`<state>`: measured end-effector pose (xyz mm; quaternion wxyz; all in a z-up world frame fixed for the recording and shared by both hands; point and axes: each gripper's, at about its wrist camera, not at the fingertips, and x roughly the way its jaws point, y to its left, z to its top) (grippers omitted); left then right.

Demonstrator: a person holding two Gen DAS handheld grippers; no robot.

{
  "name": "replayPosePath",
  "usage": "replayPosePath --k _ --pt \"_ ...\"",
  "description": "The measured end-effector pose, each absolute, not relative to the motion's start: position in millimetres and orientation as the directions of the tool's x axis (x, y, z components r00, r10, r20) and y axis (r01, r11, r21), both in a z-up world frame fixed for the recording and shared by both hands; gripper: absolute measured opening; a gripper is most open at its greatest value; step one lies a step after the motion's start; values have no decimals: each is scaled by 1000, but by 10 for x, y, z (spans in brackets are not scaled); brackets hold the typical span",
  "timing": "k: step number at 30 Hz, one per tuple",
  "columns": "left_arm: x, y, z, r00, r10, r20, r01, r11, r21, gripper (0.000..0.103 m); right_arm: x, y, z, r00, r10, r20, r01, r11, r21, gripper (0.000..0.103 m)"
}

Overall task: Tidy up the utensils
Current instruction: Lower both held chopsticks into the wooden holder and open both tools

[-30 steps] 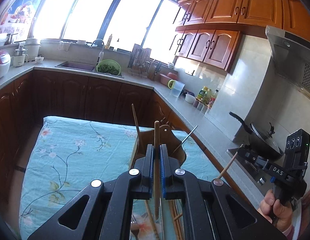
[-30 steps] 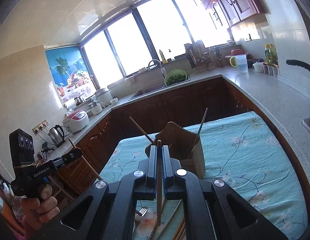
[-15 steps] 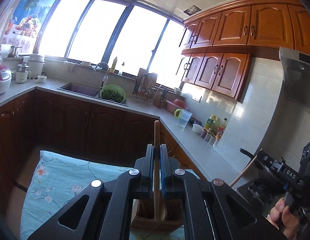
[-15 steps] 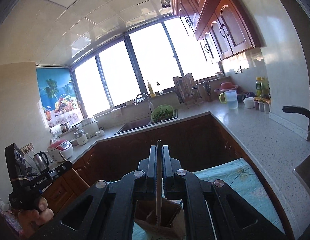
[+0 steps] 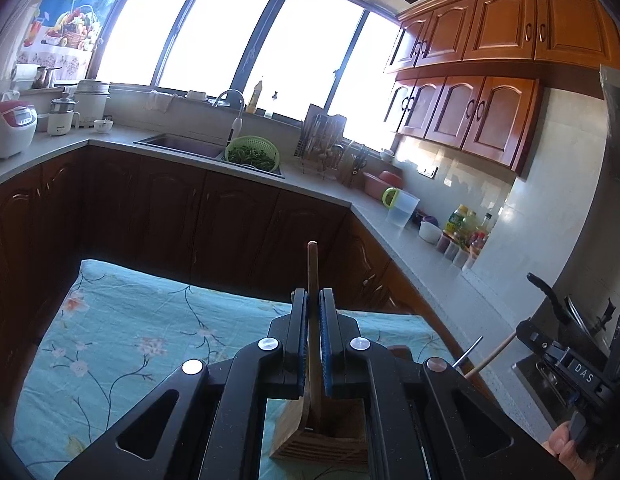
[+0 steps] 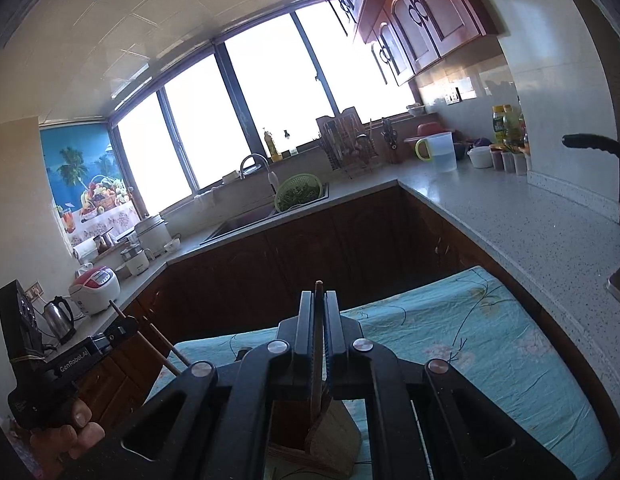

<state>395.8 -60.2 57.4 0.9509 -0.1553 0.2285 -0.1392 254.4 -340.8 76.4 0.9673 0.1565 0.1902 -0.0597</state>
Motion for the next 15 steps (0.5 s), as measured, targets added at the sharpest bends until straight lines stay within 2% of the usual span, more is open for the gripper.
replayPosePath --k 7,15 --pt "4117 -676 460 822 -351 -449 194 913 -360 4 2615 -3385 570 900 -42 -434 181 942 283 4" --pt "4197 -588 578 818 -343 -461 192 919 -344 5 2635 -3388 559 894 -45 -445 186 942 279 4"
